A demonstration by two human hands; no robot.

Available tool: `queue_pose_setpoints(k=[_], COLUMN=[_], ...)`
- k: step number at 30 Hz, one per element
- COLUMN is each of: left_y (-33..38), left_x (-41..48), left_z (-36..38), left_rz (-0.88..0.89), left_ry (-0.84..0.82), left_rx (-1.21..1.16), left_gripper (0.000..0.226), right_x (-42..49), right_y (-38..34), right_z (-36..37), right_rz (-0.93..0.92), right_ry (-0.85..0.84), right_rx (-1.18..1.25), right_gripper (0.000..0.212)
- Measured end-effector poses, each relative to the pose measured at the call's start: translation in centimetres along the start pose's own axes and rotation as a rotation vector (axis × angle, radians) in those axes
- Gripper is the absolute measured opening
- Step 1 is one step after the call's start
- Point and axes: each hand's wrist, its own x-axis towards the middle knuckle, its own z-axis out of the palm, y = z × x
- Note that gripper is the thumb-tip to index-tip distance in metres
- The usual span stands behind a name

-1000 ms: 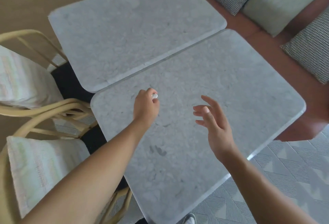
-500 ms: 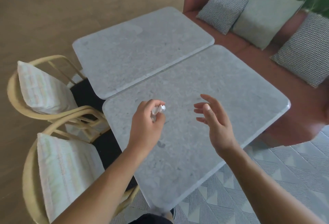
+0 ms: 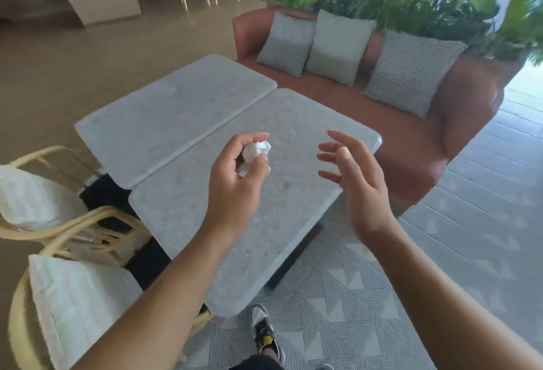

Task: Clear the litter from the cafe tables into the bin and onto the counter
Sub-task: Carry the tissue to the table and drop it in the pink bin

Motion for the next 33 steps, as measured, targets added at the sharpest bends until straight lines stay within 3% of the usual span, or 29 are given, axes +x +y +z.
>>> queue_pose_setpoints(k=[6,14,19,23,33], left_y=[2.8,5.3,6.2,7.0,12.9], left_x=[-4.3,-8.0,-11.4,-16.1,-35.0], left_z=[7.3,15.8,19.4,21.9,23.5], left_rz=[0.060,0.144,0.206,0.201,0.321], left_ry=[-0.214,-0.576,-0.846,-1.080,-1.639], left_rx=[-0.051,-0.145,-0.226,-0.333,-0.559], left_gripper=[0.037,0.041,0.047,0.047,0.040], right_x=[-6.4,-15.0,-21.8,-28.7,-49.5], right_y=[-2.8,-6.5,-7.7,-8.8,-13.3], right_z=[-8.6,-15.7,-16.5,-16.2,-12.9], right_rz=[-0.025,-0.070,-0.085,-0.091,-0.140], right_ry=[0.245,0.662,0.923,1.146,1.726], right_rx=[-0.033,-0.071,-0.151,-0.234,-0.380], right_gripper=[0.056,0.047,0.036,0.041,0.037])
